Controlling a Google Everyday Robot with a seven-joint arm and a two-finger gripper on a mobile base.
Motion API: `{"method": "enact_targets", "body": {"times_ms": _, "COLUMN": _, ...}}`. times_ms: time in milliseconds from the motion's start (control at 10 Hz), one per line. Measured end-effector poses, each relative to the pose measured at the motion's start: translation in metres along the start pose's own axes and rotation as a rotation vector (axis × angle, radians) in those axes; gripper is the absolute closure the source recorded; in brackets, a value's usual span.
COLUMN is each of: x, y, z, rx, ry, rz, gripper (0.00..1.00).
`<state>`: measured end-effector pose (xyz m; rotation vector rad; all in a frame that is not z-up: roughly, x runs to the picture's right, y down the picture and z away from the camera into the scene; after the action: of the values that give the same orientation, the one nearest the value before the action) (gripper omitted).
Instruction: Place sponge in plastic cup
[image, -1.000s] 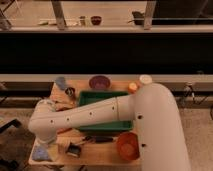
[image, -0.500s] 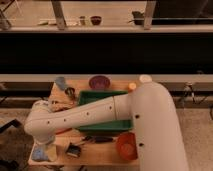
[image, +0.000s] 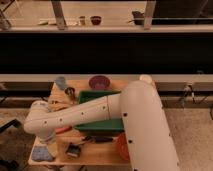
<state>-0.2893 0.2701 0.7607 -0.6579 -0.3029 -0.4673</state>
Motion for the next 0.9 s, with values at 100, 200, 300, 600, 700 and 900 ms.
{"method": "enact_targets", "body": {"times_ms": 100, "x": 0.006, "y": -0.005, "z": 0.007, "rx": 0.007, "ry": 0.001, "rz": 0.032, "gripper": 0.2}}
{"method": "enact_targets", "body": {"times_ms": 200, "x": 0.009, "y": -0.006, "z": 0.009, "rx": 0.007, "ry": 0.0, "rz": 0.061, "gripper": 0.2}}
{"method": "enact_targets", "body": {"times_ms": 300, "x": 0.007, "y": -0.004, "z": 0.009, "rx": 0.005, "ry": -0.001, "rz": 0.079, "gripper": 0.2}}
{"method": "enact_targets", "body": {"times_ms": 600, "x": -0.014, "y": 0.013, "z": -0.01, "rx": -0.008, "ry": 0.0, "rz": 0.101, "gripper": 0.2}}
{"method": "enact_targets", "body": {"times_ms": 700, "x": -0.021, "y": 0.014, "z": -0.016, "rx": -0.021, "ry": 0.003, "rz": 0.094, "gripper": 0.2}}
{"method": "enact_targets", "body": {"times_ms": 900, "x": -0.035, "y": 0.017, "z": -0.018, "rx": -0.052, "ry": 0.001, "rz": 0.068, "gripper": 0.2}}
